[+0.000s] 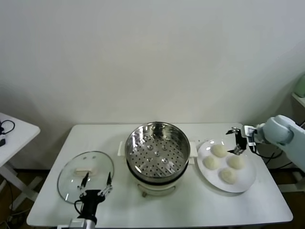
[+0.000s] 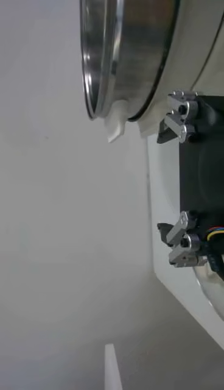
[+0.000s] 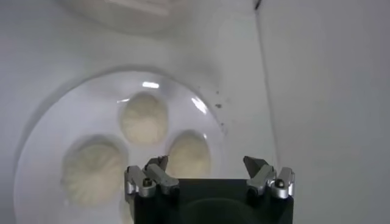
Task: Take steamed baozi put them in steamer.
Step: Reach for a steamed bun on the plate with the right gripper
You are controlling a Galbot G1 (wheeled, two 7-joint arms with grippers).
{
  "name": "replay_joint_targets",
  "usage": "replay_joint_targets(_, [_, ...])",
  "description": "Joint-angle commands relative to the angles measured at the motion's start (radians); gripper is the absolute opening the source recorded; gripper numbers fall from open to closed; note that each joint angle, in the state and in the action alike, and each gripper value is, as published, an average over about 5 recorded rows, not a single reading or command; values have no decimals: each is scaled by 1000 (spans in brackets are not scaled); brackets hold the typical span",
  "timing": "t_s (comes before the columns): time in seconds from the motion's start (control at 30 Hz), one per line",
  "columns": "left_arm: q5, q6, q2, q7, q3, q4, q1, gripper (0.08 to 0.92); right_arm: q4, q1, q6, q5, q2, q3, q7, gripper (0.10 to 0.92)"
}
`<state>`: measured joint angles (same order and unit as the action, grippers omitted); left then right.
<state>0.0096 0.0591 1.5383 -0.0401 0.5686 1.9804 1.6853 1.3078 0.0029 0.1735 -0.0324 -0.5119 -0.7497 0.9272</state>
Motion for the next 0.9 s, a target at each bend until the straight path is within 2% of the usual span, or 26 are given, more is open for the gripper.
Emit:
replay_joint_targets(0.03, [3,2,0,1,1,-3,1,823,-271,393,-59,-26,-159,-501,138,823])
replay_joint_targets(0.4, [18,12,-5,0,11,-21,1,823,-432,284,-100,-8,-303,-441,127,823])
replay_joint_targets(0.9, [20,22,-11,-3,26,-46,-6,823,-495,176,-103,33,-360,-364,112,823])
